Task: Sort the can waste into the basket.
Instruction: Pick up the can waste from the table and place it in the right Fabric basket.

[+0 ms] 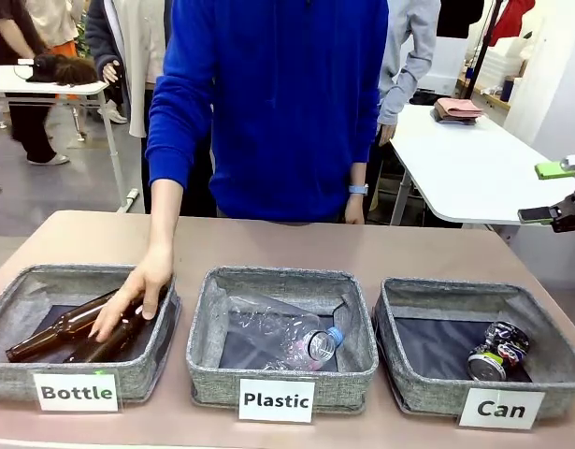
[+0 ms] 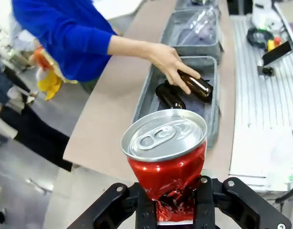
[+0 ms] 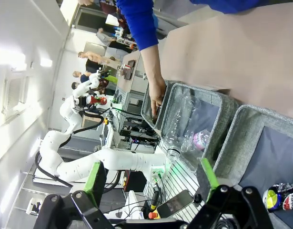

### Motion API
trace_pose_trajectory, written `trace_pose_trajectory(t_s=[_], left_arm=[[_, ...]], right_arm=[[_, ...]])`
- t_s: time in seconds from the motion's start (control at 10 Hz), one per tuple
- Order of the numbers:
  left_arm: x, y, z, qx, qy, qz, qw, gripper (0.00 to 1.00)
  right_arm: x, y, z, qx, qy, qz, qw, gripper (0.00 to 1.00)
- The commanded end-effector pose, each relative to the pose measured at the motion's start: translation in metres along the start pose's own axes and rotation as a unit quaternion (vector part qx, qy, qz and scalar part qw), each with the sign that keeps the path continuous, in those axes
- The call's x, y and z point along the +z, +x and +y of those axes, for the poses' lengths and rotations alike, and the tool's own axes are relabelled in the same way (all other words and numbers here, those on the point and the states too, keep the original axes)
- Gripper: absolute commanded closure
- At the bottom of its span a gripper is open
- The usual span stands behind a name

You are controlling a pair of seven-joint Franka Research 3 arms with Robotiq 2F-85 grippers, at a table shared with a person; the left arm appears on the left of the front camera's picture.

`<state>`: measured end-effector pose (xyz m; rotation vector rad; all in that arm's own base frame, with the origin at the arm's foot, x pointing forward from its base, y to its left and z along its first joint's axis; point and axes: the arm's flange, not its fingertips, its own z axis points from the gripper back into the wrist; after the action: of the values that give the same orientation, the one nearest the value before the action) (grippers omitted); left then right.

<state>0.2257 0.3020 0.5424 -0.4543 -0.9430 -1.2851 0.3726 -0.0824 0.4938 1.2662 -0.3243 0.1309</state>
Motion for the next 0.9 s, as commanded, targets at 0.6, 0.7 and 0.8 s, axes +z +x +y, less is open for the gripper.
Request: trace_pose_trajectory(t_s=[0.6,0.7,0.8], left_arm=[[0.033,-0.041,0.004,0.036,0.061,-0.067,0.995,1.00],[0.013,-0.023,0.021,0.043,0.065,-0.094,0.993,1.00],[-0.022,0.004,0.042,0.054,0.061,-0.121,0.989,1.00]], right_arm=[[0.003,-0.001,0.000,0.009,0.001,0.007,1.000,0.00],[0.003,-0.001,0.000,0.009,0.001,0.007,1.000,0.00],[0.003,-0.001,0.000,0.009,0.001,0.007,1.000,0.00]])
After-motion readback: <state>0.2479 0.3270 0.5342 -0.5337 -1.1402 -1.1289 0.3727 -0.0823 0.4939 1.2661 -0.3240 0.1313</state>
